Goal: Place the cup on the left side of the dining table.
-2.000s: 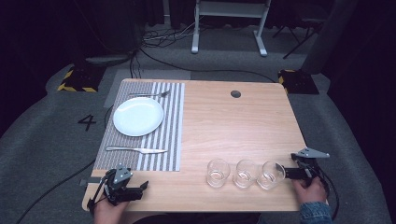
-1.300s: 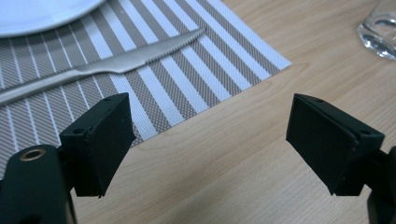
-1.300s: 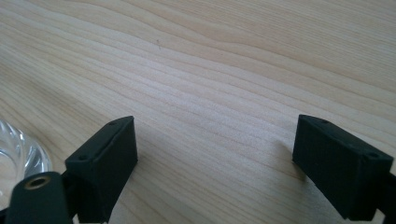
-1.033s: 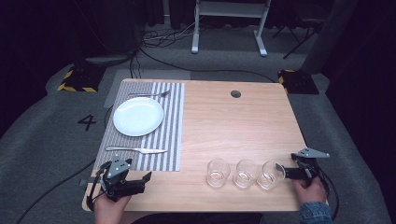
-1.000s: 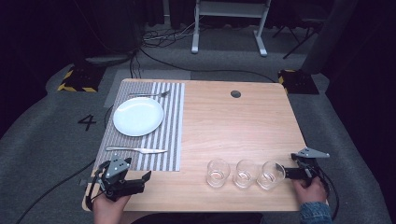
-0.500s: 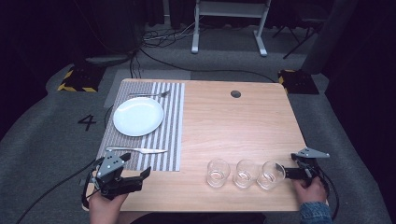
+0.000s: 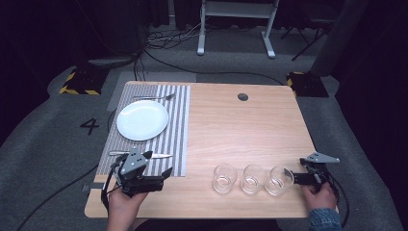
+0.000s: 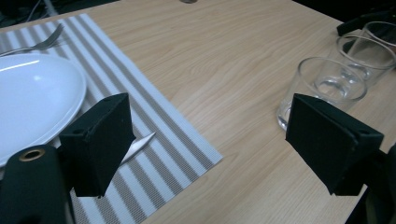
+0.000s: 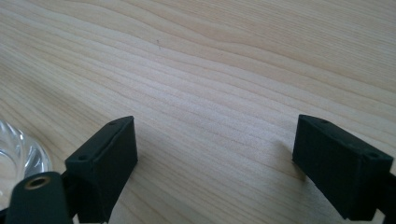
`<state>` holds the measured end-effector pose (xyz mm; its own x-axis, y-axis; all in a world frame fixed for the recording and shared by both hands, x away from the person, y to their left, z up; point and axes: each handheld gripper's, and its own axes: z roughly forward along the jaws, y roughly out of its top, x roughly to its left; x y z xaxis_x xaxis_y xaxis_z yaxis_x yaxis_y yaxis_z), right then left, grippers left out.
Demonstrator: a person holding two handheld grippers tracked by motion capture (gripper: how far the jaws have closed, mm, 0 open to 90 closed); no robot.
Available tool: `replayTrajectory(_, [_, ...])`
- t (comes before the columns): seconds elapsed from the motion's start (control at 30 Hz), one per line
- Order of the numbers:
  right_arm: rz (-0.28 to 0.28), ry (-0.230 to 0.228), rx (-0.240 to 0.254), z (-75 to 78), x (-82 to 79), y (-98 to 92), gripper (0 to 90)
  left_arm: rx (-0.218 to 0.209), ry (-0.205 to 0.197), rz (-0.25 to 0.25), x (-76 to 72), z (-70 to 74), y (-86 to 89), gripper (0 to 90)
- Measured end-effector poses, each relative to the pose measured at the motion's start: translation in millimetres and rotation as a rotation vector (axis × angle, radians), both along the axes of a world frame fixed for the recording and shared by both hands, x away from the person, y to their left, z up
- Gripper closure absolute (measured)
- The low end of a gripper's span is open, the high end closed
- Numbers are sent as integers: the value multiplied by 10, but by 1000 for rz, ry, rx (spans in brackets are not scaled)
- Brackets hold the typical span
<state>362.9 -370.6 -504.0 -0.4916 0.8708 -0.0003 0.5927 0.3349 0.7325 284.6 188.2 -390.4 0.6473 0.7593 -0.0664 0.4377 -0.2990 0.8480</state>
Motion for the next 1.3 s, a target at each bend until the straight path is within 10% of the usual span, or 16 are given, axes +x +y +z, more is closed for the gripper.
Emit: replayTrajectory(1.3, [-3, 0, 1, 0, 1, 0, 141, -3, 22, -351, 420, 28, -1313, 150])
